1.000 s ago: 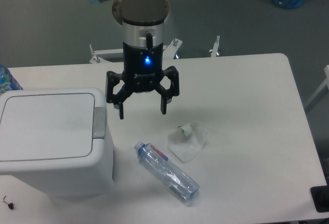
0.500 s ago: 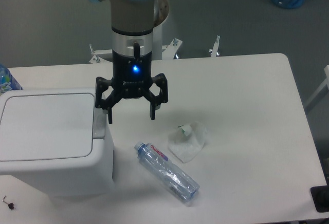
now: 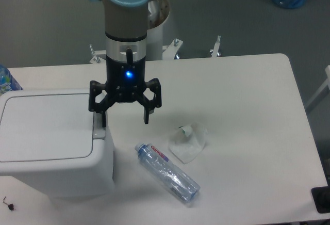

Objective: Open the trash can
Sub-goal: 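Lower the gripper fingers onto the lid edge of the trash can, then press the lid edge so the trash can lid flips open, then raise the gripper away from the opened trash can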

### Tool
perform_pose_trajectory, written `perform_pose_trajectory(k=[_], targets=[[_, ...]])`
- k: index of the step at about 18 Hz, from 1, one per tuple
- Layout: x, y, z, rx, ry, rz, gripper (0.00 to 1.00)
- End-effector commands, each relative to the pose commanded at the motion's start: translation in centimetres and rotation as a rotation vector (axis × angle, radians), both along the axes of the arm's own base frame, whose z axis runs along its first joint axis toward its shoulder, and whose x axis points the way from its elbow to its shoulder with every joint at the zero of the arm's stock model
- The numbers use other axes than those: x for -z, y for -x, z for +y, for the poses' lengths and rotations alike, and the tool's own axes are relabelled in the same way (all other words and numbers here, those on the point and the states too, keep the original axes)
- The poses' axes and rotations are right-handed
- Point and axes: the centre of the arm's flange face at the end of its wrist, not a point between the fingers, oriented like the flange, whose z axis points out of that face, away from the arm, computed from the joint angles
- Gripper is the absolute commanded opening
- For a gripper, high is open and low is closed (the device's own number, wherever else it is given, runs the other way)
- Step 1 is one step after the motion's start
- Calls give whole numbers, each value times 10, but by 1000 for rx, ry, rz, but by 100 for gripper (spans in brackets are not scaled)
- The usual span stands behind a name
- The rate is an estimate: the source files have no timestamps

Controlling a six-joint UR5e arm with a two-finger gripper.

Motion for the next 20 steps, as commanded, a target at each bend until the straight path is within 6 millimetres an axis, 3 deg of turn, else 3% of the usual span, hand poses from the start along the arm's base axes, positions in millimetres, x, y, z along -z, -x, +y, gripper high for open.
perform_pose_trajectory(k=[8,13,15,20], targets=[[-3,1,3,2,-12,9,100],[-53,10,9,11,-82,85,100],[-64,20,6,30,-79,136,100],[-66,64,-30,-49,79,300,100]])
